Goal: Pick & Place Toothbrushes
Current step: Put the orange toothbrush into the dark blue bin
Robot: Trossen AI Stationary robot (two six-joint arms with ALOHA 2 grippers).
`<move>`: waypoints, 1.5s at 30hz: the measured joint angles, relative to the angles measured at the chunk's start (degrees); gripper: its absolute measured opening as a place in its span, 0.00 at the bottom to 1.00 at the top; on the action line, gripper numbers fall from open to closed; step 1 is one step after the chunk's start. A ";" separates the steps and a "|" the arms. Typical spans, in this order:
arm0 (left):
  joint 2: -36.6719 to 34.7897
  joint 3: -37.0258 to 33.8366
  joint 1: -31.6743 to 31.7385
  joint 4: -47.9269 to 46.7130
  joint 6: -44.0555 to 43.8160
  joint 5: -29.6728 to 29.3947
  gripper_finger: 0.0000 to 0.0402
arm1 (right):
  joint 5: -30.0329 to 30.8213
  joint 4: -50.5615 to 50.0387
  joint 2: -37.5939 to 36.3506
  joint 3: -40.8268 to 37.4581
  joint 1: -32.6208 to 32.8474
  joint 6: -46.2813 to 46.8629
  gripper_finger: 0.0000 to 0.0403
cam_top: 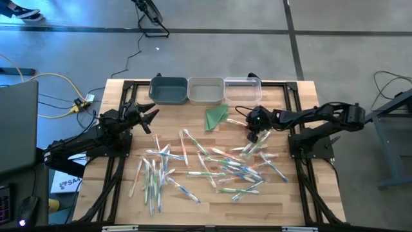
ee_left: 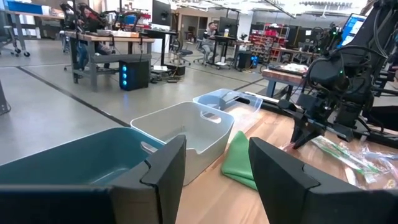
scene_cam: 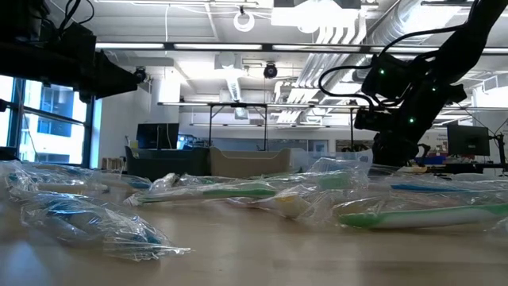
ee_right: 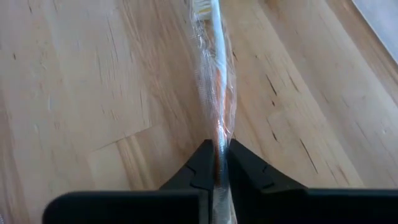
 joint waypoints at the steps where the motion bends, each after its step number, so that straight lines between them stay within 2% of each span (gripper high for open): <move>1: 0.00 0.00 0.00 0.00 0.01 0.01 0.43 | -0.12 -0.09 -0.30 -0.03 0.01 -0.07 0.05; 14: 0.00 0.00 -0.01 -1.35 -0.01 0.39 0.43 | -3.24 0.07 -3.06 0.60 0.04 -2.08 0.04; 25: 0.00 0.00 0.01 -0.34 -1.09 0.42 0.43 | -4.58 1.70 -10.74 5.66 0.02 -7.01 0.04; 29: -0.02 0.00 0.01 0.47 -0.57 1.19 0.42 | -6.74 8.17 -11.23 5.89 0.02 -8.15 0.04; 34: 0.00 0.00 0.01 1.98 2.46 7.49 0.42 | -10.19 16.51 -10.50 5.89 -0.09 -8.31 0.04; 36: 0.04 -0.07 -0.01 4.27 4.12 9.48 0.42 | -10.48 19.50 -10.01 5.89 -0.09 -8.34 0.04; 41: 2.02 -2.38 -0.01 13.53 8.72 10.15 0.42 | -10.75 28.63 -6.52 5.91 -0.09 -8.73 0.04; 45: 5.49 -3.23 -0.01 18.22 7.33 11.37 0.42 | -12.14 36.97 -2.15 5.91 -0.09 -7.85 0.04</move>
